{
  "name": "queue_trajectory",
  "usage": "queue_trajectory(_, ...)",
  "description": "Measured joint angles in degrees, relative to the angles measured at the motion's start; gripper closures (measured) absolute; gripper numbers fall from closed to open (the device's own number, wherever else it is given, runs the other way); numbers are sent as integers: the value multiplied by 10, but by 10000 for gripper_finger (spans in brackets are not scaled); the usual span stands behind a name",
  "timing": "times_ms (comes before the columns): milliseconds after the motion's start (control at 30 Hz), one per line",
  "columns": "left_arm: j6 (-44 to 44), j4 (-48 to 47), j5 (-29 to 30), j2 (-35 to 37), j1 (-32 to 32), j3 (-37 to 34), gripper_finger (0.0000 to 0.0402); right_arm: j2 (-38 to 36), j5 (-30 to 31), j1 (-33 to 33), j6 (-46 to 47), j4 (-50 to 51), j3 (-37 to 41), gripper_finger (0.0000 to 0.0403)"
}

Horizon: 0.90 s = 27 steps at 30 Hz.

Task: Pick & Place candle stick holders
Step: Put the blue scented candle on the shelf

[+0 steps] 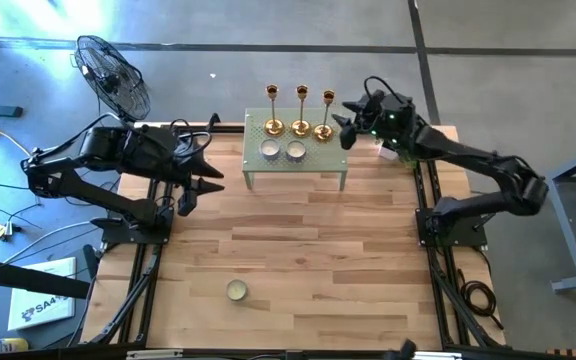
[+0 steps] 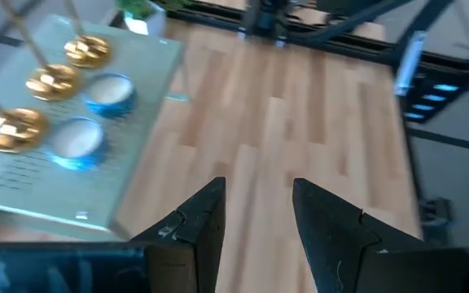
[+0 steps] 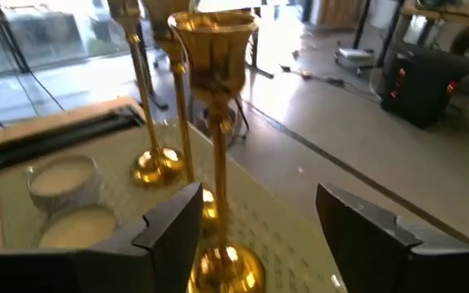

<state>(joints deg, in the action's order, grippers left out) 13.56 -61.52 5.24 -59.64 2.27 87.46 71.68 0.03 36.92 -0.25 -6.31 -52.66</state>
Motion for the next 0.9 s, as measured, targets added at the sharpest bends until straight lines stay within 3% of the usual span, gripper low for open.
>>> queue_trajectory(200, 14, 1, -98, -2, 0, 0, 262, -98, 31, -30, 7, 155, 0, 170)
queue_trajectory(367, -31, 11, -184, -3, 0, 0, 262, -167, 32, -75, 52, 238, 0, 170)
queue_trajectory(667, -42, 15, -200, -7, 0, 0, 262, -225, 33, -177, 123, 263, 0, 171)
queue_trajectory(900, -97, 17, -168, -29, 0, 0, 261, -223, 61, -261, 181, 277, 0, 171)
